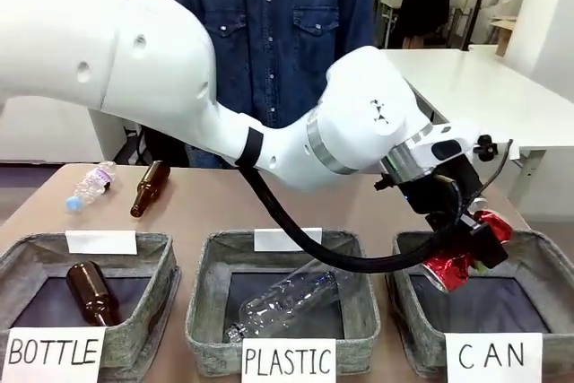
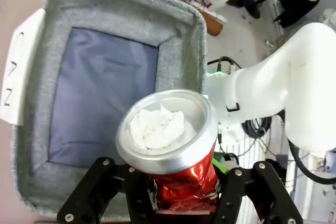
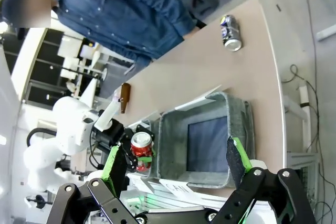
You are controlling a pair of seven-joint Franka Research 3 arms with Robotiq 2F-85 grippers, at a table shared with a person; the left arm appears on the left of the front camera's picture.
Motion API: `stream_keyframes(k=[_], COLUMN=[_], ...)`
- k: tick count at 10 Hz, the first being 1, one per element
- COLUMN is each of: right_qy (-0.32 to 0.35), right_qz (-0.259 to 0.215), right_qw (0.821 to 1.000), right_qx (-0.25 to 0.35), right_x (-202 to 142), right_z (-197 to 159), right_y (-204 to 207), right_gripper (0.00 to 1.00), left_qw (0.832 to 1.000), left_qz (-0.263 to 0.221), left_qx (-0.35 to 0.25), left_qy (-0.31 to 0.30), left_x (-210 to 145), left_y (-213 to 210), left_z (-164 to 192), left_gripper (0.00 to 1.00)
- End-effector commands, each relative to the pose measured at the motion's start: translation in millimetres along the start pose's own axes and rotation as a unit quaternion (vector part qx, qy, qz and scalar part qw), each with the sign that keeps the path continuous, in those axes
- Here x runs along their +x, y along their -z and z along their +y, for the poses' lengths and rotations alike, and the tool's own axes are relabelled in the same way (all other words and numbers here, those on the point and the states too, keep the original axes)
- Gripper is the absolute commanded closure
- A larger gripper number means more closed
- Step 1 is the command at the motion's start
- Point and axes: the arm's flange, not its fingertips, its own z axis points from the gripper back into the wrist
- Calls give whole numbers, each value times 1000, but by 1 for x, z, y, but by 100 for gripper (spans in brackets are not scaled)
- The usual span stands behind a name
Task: Sort the can waste into the basket.
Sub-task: Pick up the can waste from the table and place it in the right Fabric basket.
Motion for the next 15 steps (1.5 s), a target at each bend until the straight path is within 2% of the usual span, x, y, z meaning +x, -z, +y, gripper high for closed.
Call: stream_keyframes(k=[1,2,3,4,5,6,7,12,15], right_qy=[-8,-8,-8,-8,-8,-8,-8,-8,0], right_qz=[-8,-8,-8,-8,-8,-8,-8,-8,-1], right_qw=[1000,1000,1000,1000,1000,1000,1000,1000,1000], right_qx=[-8,-8,-8,-8,-8,-8,-8,-8,-4], right_x=[-1,-1,-1,-1,-1,-1,-1,-1,1], right_z=[-2,-2,-2,-2,-2,-2,-2,-2,1], right_y=[-5,-5,-5,-5,-5,-5,-5,-5,-2], right_gripper=[0,0,0,0,0,0,0,0,0], left_qw=[998,998,997,996,996,996,995,995,998], left_qz=[-9,-10,-16,-13,-17,-21,-22,-33,-37], left_qx=[22,21,10,15,16,18,22,27,45], left_qy=[55,64,73,84,88,91,92,89,33], left_x=[2,0,0,-3,-4,-5,-6,-14,-32], left_y=[16,18,18,18,18,17,16,9,-32], left_z=[-5,-6,-5,-4,-4,-5,-5,-9,-25], left_gripper=[85,85,69,27,10,22,0,0,0])
